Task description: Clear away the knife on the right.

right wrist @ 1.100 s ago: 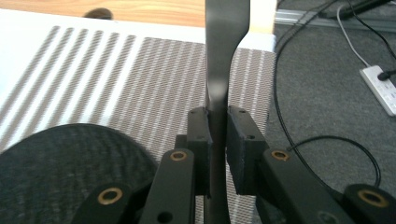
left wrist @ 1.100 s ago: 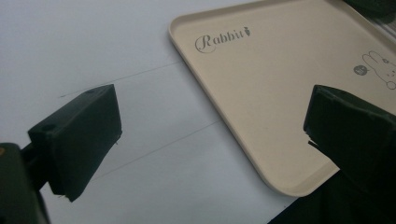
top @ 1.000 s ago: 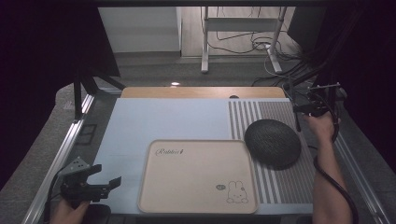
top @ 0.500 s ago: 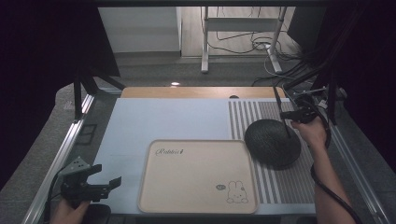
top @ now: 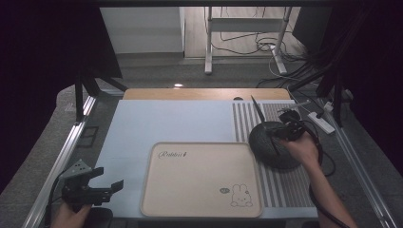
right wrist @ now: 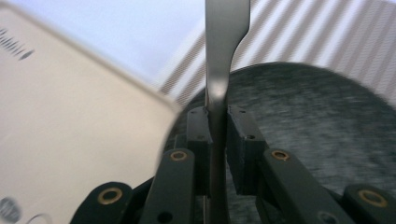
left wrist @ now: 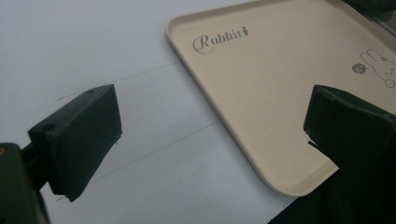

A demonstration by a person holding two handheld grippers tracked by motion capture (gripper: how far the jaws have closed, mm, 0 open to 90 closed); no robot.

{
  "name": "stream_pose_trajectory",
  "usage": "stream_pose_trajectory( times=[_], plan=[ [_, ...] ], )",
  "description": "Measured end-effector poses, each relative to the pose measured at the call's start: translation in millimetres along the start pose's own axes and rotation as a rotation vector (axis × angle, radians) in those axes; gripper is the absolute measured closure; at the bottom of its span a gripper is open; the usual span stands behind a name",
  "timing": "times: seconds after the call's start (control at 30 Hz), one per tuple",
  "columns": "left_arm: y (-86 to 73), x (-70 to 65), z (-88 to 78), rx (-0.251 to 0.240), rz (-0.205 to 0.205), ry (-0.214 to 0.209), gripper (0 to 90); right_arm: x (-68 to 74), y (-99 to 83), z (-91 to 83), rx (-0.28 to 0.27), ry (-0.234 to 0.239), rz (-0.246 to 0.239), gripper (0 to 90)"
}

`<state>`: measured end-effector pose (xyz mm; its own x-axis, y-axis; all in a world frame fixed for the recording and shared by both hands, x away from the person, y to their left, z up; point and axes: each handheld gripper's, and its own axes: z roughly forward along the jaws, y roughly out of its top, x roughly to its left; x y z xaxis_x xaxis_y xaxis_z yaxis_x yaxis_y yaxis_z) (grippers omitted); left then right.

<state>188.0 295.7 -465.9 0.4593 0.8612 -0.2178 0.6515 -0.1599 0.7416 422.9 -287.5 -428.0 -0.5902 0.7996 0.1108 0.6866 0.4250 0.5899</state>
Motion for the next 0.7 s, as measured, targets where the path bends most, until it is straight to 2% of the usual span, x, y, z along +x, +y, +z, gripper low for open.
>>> stream_pose_trajectory(
  times=[0.03, 0.07, 0.17, 0.2, 0.43, 0.63, 0.67, 0.7],
  plan=[
    [0.0, 0.1, 0.0, -0.001, -0.001, -0.001, 4.1, 5.8, -1.4, 0.7, 0.006, 0.010, -0.009, 80.2],
    [-0.1, 0.1, -0.1, -0.001, -0.001, -0.001, 4.1, 17.7, -4.6, 1.8, 0.018, 0.025, -0.026, 80.2],
    [-0.1, 0.4, -0.1, -0.002, -0.002, -0.002, 4.1, 35.5, -10.2, 2.6, 0.033, 0.050, -0.051, 80.2],
    [-0.1, 0.4, -0.2, -0.002, -0.002, -0.002, 4.1, 35.5, -10.2, 2.6, 0.033, 0.050, -0.051, 80.2],
    [0.0, 0.5, 0.0, 0.000, -0.003, -0.002, 4.1, 77.7, -26.8, 0.3, 0.073, 0.103, -0.120, 80.1],
    [0.3, 0.1, 0.4, 0.001, -0.003, 0.000, 4.1, 112.9, -43.8, -1.9, 0.102, 0.121, -0.177, 80.2],
    [0.3, 0.1, 0.4, 0.002, -0.003, 0.000, 4.1, 121.8, -48.8, -1.2, 0.120, 0.122, -0.192, 80.1],
    [0.3, 0.1, 0.5, 0.002, -0.003, 0.000, 4.1, 121.8, -48.8, -1.2, 0.120, 0.122, -0.192, 80.1]
  ],
)
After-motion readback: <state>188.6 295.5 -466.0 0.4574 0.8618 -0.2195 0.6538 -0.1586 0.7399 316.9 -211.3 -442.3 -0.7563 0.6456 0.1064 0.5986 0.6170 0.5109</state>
